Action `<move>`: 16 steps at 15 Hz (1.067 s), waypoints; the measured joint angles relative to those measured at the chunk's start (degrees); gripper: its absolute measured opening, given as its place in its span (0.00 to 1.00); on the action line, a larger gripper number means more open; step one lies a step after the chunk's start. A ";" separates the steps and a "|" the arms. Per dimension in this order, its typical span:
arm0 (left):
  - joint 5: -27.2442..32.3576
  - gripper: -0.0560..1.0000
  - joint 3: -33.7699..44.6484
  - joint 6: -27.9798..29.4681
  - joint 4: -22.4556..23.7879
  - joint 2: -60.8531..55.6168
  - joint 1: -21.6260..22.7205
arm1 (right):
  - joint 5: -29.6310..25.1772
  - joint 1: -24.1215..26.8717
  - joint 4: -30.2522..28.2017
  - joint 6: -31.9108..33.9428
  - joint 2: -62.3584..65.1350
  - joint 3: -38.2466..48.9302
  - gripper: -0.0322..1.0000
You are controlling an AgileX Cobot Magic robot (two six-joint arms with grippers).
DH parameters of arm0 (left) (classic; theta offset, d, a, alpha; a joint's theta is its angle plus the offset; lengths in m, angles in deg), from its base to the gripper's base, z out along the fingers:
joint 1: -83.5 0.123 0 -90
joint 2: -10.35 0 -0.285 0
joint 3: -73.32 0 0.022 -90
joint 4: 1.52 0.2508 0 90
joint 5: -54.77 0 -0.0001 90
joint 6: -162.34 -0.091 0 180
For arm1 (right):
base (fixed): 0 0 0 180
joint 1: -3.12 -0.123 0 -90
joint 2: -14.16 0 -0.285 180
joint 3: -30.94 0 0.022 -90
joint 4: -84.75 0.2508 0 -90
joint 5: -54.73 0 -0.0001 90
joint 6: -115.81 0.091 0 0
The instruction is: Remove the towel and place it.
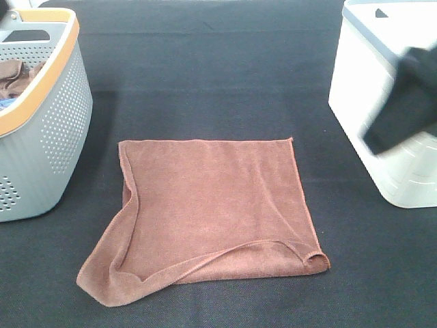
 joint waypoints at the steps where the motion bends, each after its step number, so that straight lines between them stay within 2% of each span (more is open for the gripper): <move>1: 0.00 0.66 3.72 0.29 0.06 -2.98 0.00 | 0.00 0.00 -1.09 0.00 3.95 3.04 0.86; 3: -0.06 0.66 13.29 0.52 0.11 -9.28 0.00 | -0.11 0.00 -2.69 0.00 12.72 10.43 0.86; 6: -1.43 0.66 33.69 0.57 -2.06 -20.23 0.00 | 0.40 0.00 -2.86 -0.06 28.07 22.35 0.86; 8: -3.04 0.66 42.11 0.57 -3.04 -25.61 0.00 | 0.86 0.00 -3.38 -0.06 35.98 27.67 0.86; 9: -3.04 0.66 42.11 0.57 -3.04 -25.61 0.00 | 0.86 0.00 -3.38 -0.06 35.98 27.67 0.86; 11: -5.84 0.66 49.39 -0.34 -3.32 -31.00 0.00 | 1.78 0.00 -5.04 -0.06 42.28 29.34 0.86; 12: -8.02 0.66 51.22 -3.55 -4.58 -35.41 0.00 | 3.61 0.00 -6.47 0.00 46.70 29.56 0.86; 14: -9.22 0.66 51.39 -8.02 -6.07 -39.71 0.00 | 6.76 0.00 -9.80 1.55 50.42 31.00 0.86; 16: -9.22 0.66 51.57 -9.22 -6.82 -41.88 0.00 | 8.08 0.00 -12.78 5.16 51.11 31.80 0.86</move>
